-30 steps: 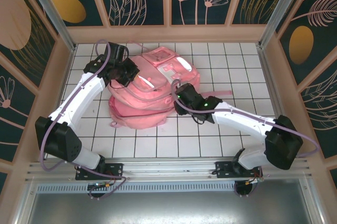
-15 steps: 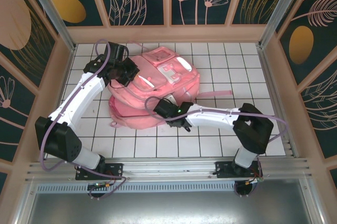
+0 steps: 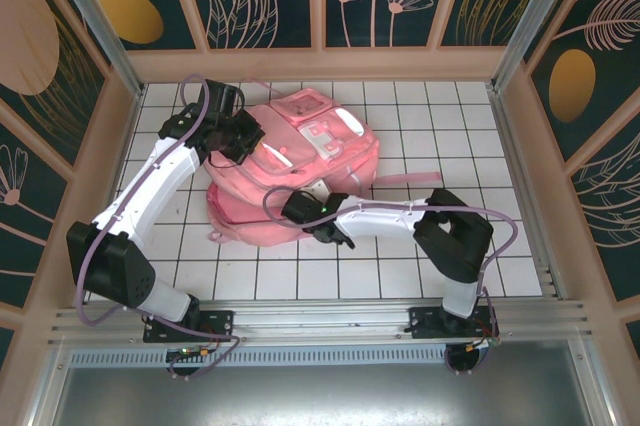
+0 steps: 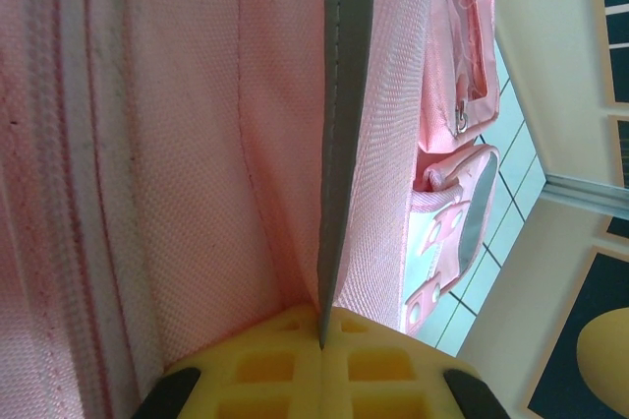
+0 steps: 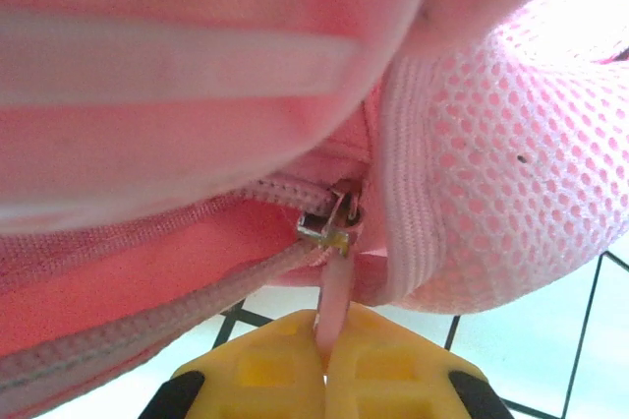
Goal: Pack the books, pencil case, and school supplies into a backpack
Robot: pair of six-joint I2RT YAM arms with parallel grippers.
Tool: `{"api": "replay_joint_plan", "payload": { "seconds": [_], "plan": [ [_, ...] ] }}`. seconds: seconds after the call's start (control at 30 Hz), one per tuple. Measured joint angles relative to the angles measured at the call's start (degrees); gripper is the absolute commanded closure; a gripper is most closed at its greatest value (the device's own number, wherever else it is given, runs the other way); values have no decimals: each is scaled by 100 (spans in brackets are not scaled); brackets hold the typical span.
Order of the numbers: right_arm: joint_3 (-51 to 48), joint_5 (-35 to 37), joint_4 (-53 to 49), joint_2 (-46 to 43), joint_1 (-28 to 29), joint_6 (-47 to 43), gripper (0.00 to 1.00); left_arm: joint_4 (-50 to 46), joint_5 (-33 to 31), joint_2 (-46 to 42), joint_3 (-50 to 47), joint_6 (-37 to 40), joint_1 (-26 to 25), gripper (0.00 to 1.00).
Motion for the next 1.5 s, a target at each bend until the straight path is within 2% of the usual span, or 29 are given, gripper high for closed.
{"api": "replay_joint_plan", "payload": {
  "seconds": [0.13,0.23,0.4,0.57,0.7,0.93,1.23,1.37,1.5],
  "plan": [
    [9,-92,-57,-70,0,-96,100,7,-11,0,0,2,0,100],
    [-55,-431,-17,-330,-33,-184,100,37,-15,0,0,-17,2,100],
    [-494,-1506,424,-1193,-262,-356,100,129,-15,0,0,-59,2,100],
    [-977,-2645,997,-1884,-769,-372,100,186,-11,0,-2,-114,2,100],
    [-1025,-3263,1276,-1950,-916,-367,100,256,-11,0,-13,-199,2,100],
    [-953,-4028,1845,-1836,-619,-376,100,369,-7,0,-90,-319,17,100],
    [-774,-4070,2133,-1292,-455,-330,100,675,142,0,-411,-426,17,100],
    [-745,-3484,2052,-1397,-330,-323,85,678,138,0,-426,-420,15,100],
    [-745,-2933,1770,-1974,-197,-219,72,678,138,0,-424,-417,15,100]
  ]
}}
